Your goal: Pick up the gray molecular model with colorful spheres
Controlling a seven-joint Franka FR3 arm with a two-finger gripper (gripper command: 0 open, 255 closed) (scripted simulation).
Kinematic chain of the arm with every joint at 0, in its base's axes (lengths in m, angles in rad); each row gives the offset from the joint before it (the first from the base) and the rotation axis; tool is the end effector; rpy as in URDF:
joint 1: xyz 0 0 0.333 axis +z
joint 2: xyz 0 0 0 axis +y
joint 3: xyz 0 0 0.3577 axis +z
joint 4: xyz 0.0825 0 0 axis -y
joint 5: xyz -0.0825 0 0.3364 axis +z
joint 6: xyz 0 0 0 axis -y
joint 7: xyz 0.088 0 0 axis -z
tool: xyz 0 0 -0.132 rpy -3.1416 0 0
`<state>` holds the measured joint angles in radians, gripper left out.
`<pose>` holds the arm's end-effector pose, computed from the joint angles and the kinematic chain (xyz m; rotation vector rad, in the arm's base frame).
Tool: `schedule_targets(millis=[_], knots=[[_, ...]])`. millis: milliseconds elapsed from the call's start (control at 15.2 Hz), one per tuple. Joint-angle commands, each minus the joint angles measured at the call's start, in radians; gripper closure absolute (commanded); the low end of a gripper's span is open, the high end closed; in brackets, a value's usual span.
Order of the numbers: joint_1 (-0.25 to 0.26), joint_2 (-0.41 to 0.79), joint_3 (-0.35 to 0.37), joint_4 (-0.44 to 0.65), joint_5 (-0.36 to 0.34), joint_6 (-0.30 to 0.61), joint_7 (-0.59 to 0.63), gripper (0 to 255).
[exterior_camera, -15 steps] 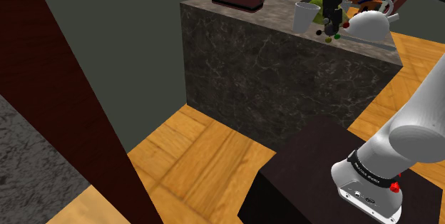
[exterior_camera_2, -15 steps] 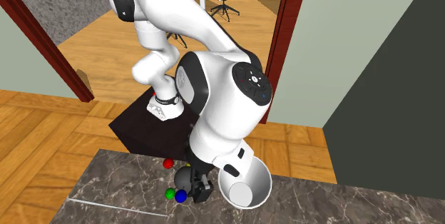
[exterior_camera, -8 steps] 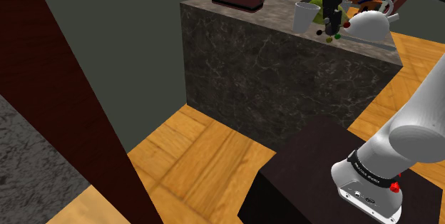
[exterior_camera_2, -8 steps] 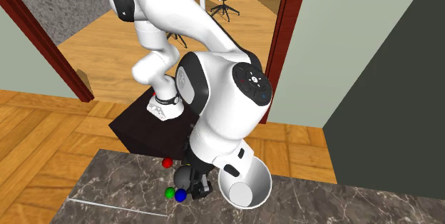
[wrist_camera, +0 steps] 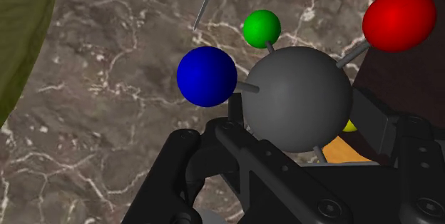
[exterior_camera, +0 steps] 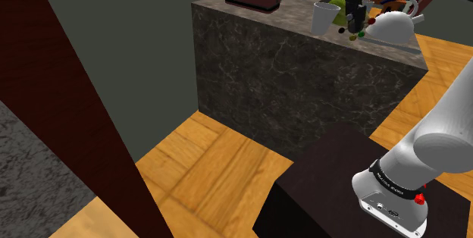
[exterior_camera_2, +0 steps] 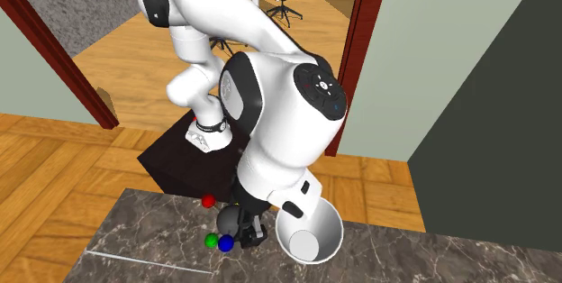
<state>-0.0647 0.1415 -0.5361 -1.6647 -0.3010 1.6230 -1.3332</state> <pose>0.4328 -0.3206 0.5498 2.7843 1.1311 -0.6063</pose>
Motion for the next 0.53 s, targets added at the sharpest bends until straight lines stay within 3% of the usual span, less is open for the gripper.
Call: schedule_targets(millis=[0,462], knots=[[0.000,0.001,0.000,0.029,0.001,-0.027,-0.008,255],[-0.002,0.010,-0.002,0.131,0.005,-0.116,-0.040,255]])
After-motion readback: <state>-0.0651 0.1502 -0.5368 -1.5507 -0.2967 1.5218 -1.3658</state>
